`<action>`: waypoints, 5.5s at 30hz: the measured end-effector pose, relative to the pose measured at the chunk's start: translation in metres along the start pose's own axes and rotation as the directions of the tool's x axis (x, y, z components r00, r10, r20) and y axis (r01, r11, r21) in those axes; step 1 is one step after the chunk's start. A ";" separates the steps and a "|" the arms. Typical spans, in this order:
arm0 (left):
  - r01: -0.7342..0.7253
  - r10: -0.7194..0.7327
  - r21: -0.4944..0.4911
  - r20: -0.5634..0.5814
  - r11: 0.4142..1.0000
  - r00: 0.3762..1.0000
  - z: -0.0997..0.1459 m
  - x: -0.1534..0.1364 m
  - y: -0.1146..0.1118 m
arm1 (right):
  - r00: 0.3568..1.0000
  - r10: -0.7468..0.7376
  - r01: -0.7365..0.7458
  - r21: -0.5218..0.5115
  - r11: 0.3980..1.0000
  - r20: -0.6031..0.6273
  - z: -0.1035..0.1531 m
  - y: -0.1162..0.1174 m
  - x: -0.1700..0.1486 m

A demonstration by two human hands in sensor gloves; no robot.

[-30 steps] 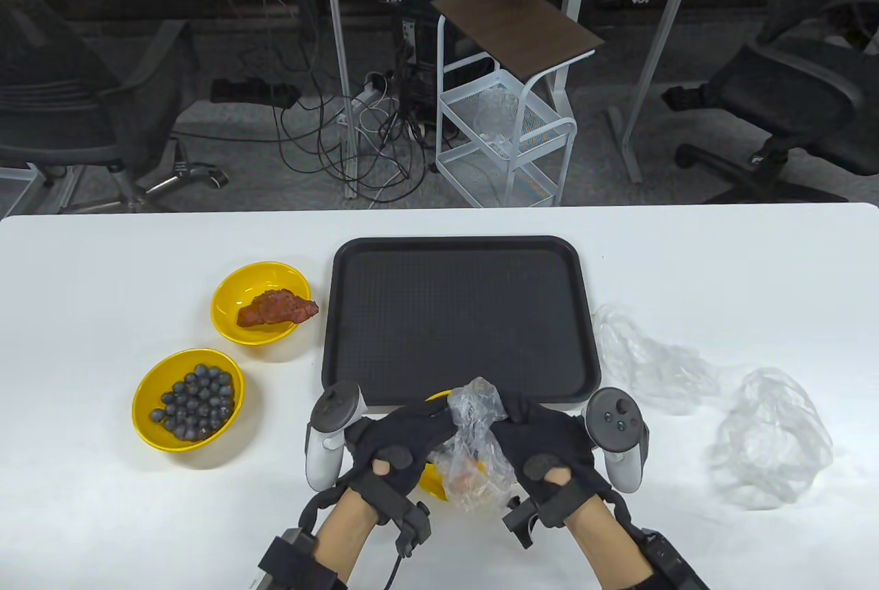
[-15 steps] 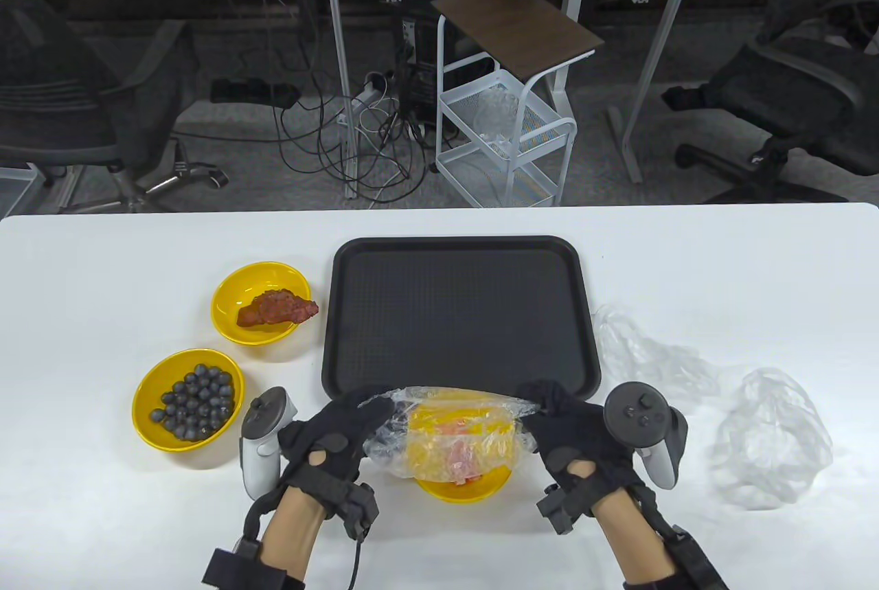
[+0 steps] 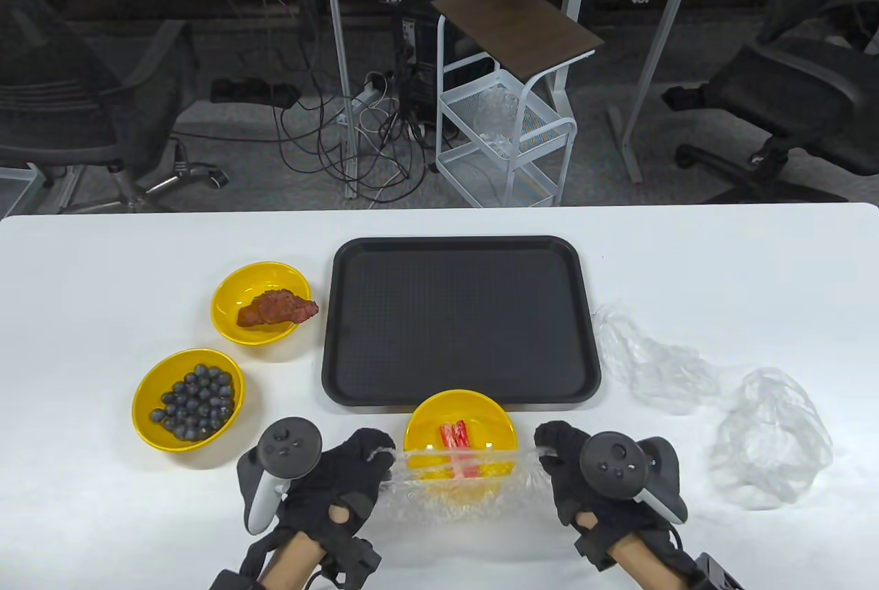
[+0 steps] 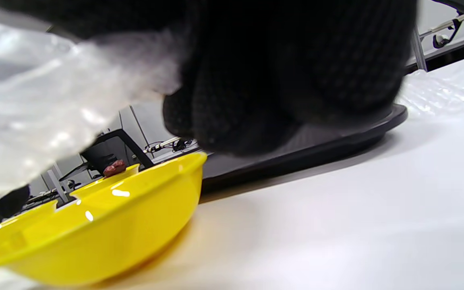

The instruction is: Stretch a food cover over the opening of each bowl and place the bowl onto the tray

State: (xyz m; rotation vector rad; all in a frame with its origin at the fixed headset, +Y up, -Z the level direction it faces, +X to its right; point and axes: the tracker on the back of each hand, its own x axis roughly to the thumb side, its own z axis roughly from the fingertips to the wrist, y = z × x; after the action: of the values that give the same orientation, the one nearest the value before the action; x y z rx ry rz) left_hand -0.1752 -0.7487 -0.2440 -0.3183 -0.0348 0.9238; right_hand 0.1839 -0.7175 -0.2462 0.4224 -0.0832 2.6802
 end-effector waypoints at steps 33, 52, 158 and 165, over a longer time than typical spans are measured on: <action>0.263 -0.262 0.023 -0.021 0.965 0.965 0.000 -0.003 -0.032 | 0.989 0.145 -0.145 0.082 0.986 -0.002 0.005 0.035 0.000; -0.011 0.006 -0.042 -0.105 0.999 0.994 -0.016 -0.010 -0.026 | 0.995 -0.018 0.029 0.111 0.993 -0.095 -0.020 0.038 -0.005; 0.575 -0.576 0.110 -0.027 0.811 0.817 -0.054 0.050 0.002 | 0.956 -0.127 0.224 0.377 0.899 -0.263 -0.054 0.049 -0.003; 0.556 -0.540 0.128 -0.140 0.821 0.830 -0.052 0.030 0.013 | 0.939 -0.204 0.295 0.341 0.893 -0.279 -0.062 0.029 -0.008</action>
State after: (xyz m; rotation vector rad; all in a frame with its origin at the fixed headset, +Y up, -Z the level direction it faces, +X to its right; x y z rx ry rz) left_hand -0.1586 -0.7304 -0.3004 -0.1817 0.0394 0.3281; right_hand 0.1610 -0.7398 -0.3078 0.2039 0.5338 2.4595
